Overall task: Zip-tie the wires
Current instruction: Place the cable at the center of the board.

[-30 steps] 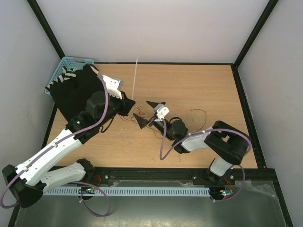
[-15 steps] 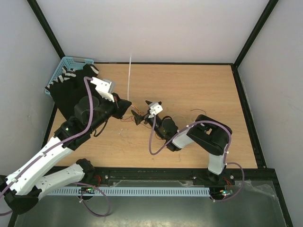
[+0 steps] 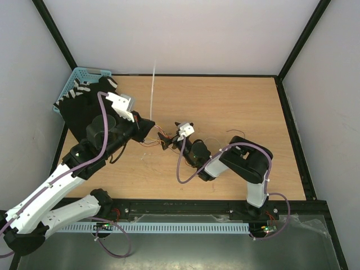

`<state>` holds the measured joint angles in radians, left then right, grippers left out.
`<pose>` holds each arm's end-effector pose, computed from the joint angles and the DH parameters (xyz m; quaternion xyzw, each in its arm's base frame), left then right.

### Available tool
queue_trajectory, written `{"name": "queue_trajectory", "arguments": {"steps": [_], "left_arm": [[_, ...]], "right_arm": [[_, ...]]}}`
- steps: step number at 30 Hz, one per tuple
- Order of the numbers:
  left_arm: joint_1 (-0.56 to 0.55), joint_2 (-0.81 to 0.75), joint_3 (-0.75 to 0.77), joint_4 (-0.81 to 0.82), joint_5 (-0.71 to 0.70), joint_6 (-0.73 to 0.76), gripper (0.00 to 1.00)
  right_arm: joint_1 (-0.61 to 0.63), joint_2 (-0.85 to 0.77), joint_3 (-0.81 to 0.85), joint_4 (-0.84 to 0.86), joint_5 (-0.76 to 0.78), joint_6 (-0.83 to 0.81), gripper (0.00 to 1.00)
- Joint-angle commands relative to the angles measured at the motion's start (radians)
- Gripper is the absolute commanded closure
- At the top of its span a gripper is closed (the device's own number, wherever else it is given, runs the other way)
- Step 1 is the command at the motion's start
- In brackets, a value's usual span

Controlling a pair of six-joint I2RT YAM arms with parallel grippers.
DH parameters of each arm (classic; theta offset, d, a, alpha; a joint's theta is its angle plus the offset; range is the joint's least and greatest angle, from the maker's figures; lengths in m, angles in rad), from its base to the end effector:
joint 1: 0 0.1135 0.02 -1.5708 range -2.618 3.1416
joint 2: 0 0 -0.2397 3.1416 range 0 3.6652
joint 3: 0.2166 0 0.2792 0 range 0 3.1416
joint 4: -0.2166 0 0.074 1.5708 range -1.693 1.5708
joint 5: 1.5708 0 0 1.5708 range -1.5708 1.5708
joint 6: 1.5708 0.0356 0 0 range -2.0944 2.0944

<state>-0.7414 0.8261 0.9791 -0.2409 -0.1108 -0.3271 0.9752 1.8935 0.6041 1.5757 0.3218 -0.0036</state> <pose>0.1700 -0.1503 0.3810 0.1149 0.7283 -0.3082 0.6011 0.1960 0.2692 0.1260 -0.1647 0.5822 0.2842 0.7438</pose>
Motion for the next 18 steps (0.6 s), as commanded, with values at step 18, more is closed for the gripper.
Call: {"name": "queue_trajectory", "arguments": {"steps": [18], "left_arm": [[-0.006,-0.087,0.012,-0.015,-0.01,-0.018,1.0]], "right_arm": [[0.001,0.053,0.002,0.188,0.114,0.031,0.01]]}}
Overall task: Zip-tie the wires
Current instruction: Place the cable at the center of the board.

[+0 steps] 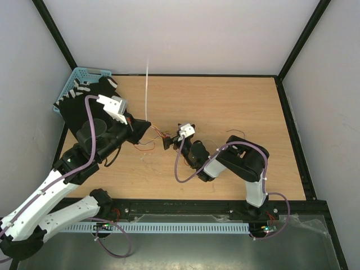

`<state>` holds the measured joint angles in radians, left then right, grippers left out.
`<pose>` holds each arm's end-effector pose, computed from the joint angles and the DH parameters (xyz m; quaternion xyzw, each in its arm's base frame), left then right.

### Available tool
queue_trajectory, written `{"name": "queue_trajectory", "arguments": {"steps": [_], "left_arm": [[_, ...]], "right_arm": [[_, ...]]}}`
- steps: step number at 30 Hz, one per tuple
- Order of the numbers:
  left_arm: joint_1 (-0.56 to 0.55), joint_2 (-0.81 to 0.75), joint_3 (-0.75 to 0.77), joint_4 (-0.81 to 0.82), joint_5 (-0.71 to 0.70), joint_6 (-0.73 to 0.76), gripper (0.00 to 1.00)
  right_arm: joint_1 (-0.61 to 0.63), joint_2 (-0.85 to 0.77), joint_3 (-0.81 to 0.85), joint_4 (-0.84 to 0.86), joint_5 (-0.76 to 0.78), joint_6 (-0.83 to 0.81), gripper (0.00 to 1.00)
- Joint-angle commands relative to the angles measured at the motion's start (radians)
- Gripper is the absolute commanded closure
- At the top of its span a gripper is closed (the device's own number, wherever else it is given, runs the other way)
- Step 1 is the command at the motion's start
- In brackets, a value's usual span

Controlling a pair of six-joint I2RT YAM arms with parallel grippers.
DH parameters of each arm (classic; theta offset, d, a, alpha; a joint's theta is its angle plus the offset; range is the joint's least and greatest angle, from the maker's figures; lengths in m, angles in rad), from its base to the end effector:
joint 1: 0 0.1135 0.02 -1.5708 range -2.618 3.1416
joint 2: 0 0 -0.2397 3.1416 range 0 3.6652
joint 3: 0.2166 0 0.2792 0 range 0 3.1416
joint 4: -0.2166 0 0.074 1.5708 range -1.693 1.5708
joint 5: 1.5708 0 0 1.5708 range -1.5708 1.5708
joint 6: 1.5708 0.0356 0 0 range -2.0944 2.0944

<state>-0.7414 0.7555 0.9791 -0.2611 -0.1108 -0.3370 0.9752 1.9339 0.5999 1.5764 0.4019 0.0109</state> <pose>0.1556 -0.1372 0.3927 0.1068 0.7122 -0.3214 0.6149 0.1973 0.2663 0.1122 -0.1408 0.6080 0.2568 0.7379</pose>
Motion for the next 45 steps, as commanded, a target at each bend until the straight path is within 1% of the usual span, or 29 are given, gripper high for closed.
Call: {"name": "queue_trajectory", "arguments": {"steps": [1,10,16,21,26,29,32,34,37,40,45], "left_arm": [[-0.005,-0.017,0.013,0.004,-0.011,-0.007,1.0],[-0.005,-0.025,0.01,-0.015,-0.016,-0.012,1.0],[-0.006,-0.039,0.022,-0.046,-0.041,0.006,1.0],[-0.003,-0.032,0.014,-0.048,-0.044,0.009,1.0],[-0.003,-0.012,0.0,-0.052,-0.064,0.016,1.0],[0.005,0.013,-0.005,-0.052,-0.076,0.023,1.0],[0.014,0.056,-0.002,-0.043,-0.059,0.025,1.0],[0.019,0.092,0.0,-0.035,-0.057,0.033,1.0],[0.027,0.152,-0.004,-0.015,-0.065,0.049,1.0],[0.05,0.212,-0.005,0.0,-0.062,0.053,1.0],[0.081,0.31,-0.004,0.012,-0.069,0.063,1.0]], "right_arm": [[-0.001,0.012,0.004,0.188,0.035,0.019,0.01],[-0.026,-0.009,-0.028,0.19,0.085,0.029,0.01],[-0.1,-0.062,-0.099,0.178,0.123,0.089,0.01],[-0.169,-0.124,-0.141,0.111,0.127,0.106,0.01],[-0.243,-0.199,-0.164,0.005,0.125,0.112,0.01],[-0.296,-0.258,-0.165,-0.117,0.12,0.115,0.01],[-0.349,-0.327,-0.133,-0.308,0.077,0.084,0.01],[-0.372,-0.368,-0.084,-0.463,0.056,0.023,0.01],[-0.39,-0.408,0.002,-0.7,0.069,-0.089,0.01],[-0.404,-0.428,0.057,-0.825,0.088,-0.171,0.01],[-0.42,-0.43,0.136,-1.0,0.08,-0.246,0.01]]}}
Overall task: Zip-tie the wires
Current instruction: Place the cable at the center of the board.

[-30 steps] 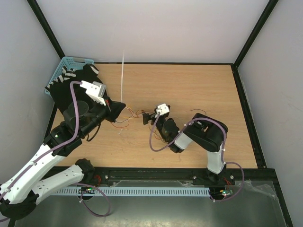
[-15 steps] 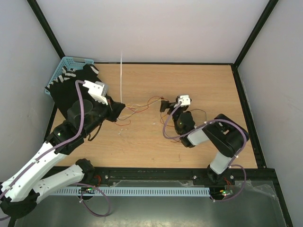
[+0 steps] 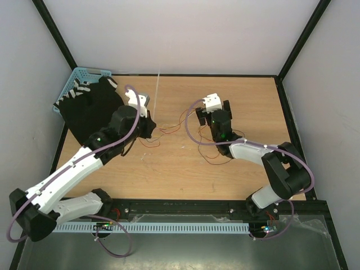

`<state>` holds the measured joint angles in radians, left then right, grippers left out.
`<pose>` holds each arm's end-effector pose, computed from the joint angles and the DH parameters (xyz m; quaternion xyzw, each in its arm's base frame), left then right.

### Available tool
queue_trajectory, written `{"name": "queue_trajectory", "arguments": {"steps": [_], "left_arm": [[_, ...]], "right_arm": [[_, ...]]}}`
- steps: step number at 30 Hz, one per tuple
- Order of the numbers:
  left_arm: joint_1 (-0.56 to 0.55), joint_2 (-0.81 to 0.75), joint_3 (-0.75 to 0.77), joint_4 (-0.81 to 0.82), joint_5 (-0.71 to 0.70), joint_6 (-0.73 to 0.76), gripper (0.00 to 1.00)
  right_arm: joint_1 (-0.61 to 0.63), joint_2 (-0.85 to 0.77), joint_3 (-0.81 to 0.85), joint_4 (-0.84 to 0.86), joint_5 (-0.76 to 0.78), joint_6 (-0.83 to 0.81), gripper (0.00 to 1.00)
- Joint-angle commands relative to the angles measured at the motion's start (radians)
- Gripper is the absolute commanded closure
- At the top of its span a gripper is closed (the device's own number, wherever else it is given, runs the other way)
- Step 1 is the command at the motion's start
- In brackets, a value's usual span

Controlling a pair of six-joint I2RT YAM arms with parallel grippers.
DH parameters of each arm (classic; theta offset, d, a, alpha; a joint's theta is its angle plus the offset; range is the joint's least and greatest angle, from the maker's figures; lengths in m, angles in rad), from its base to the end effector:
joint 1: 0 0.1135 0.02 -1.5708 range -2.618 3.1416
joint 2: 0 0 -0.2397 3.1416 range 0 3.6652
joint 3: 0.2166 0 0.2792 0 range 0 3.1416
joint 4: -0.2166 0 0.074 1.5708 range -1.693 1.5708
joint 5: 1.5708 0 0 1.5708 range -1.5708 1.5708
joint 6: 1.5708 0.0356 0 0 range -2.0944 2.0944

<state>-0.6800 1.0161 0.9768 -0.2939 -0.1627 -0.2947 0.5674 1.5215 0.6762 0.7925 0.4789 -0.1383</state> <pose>0.2149 -0.1664 0.3308 0.1092 0.8059 -0.2122 0.5418 0.2951 0.1686 0.1831 -0.0904 0.7178 -0.0258 0.6899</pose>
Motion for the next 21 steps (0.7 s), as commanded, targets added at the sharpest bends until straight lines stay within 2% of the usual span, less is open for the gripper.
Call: {"name": "queue_trajectory", "arguments": {"steps": [1,7,11,16,21], "left_arm": [[0.024,0.066,-0.003,0.047,-0.018,0.019,1.0],[0.064,0.205,0.009,0.1,0.016,0.001,1.0],[0.118,0.341,0.048,0.139,0.088,-0.035,1.0],[0.172,0.502,0.071,0.235,0.107,-0.064,1.0],[0.177,0.643,0.108,0.296,0.156,-0.103,1.0]], "right_arm": [[-0.014,-0.014,0.07,-0.247,0.002,-0.104,0.01],[-0.014,0.009,0.066,-0.298,0.004,-0.069,0.01],[-0.015,0.048,0.079,-0.329,0.014,-0.045,0.01],[-0.02,0.091,0.088,-0.343,0.029,-0.02,0.01],[-0.031,0.121,0.102,-0.378,0.02,-0.02,0.01]]}}
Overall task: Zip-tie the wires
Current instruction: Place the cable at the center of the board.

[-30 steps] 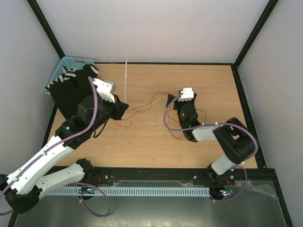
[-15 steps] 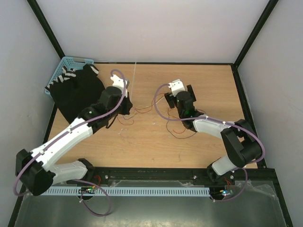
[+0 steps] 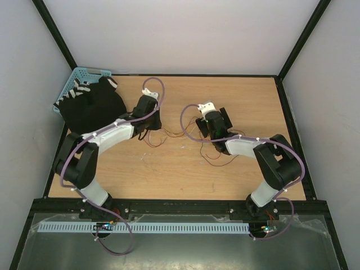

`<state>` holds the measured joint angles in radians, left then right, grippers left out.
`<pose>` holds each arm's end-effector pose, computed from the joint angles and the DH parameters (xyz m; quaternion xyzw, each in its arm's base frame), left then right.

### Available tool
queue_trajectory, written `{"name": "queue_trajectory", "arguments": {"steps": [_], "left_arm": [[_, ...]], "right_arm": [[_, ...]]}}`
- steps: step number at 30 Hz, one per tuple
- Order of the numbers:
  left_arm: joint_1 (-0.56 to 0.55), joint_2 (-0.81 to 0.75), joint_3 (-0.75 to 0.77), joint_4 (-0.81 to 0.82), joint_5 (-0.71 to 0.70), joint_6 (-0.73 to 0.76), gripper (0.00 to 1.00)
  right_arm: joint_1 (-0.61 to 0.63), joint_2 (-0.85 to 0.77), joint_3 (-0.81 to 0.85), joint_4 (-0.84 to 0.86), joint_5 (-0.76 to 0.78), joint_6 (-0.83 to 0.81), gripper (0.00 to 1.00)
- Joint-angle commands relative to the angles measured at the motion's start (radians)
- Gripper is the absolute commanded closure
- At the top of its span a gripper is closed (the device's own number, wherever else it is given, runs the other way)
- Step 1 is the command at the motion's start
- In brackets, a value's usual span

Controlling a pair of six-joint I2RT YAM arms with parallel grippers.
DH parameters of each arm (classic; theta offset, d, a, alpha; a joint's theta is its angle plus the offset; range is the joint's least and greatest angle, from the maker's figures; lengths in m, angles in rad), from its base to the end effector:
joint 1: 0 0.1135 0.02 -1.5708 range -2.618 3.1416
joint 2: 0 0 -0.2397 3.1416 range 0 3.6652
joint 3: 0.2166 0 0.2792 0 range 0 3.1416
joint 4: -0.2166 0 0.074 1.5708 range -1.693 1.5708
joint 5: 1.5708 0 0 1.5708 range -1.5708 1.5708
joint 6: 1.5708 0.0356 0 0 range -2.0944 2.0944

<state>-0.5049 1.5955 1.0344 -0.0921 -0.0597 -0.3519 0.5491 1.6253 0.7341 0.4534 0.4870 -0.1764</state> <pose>0.3299 -0.1799 0.1923 0.0553 0.8946 -0.1596 0.4138 0.3044 0.1667 0.1338 -0.1696 0.8115 -0.1034 0.5495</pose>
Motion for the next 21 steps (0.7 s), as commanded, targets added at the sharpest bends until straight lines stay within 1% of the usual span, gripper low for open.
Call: {"name": "queue_trajectory", "arguments": {"steps": [1,6,9,11,13,16,19,20,21], "left_arm": [[-0.001,0.088,0.065,0.101,0.064,-0.054,1.0],[-0.02,0.189,0.138,0.114,0.09,-0.057,1.0],[-0.041,0.255,0.203,0.115,0.098,-0.045,1.0],[-0.053,0.301,0.251,0.114,0.104,-0.031,1.0],[-0.06,0.343,0.287,0.115,0.097,-0.02,1.0],[-0.06,0.384,0.323,0.115,0.097,-0.01,1.0],[-0.06,0.401,0.335,0.115,0.095,0.0,1.0],[-0.059,0.398,0.335,0.115,0.091,0.005,0.99],[-0.059,0.392,0.333,0.115,0.088,0.016,0.96]], "right_arm": [[-0.015,0.017,0.05,-0.051,0.002,0.023,0.01],[-0.028,-0.005,0.058,-0.105,-0.075,0.041,0.01],[-0.031,-0.002,0.105,-0.22,-0.145,0.04,0.01],[-0.032,0.002,0.143,-0.328,-0.154,0.05,0.01],[-0.034,-0.006,0.153,-0.376,-0.149,0.056,0.01],[-0.04,-0.041,0.137,-0.404,-0.174,0.06,0.01],[-0.046,-0.079,0.128,-0.435,-0.251,0.059,0.01],[-0.045,-0.088,0.13,-0.454,-0.276,0.055,0.01],[-0.045,-0.096,0.135,-0.48,-0.309,0.051,0.01]]}}
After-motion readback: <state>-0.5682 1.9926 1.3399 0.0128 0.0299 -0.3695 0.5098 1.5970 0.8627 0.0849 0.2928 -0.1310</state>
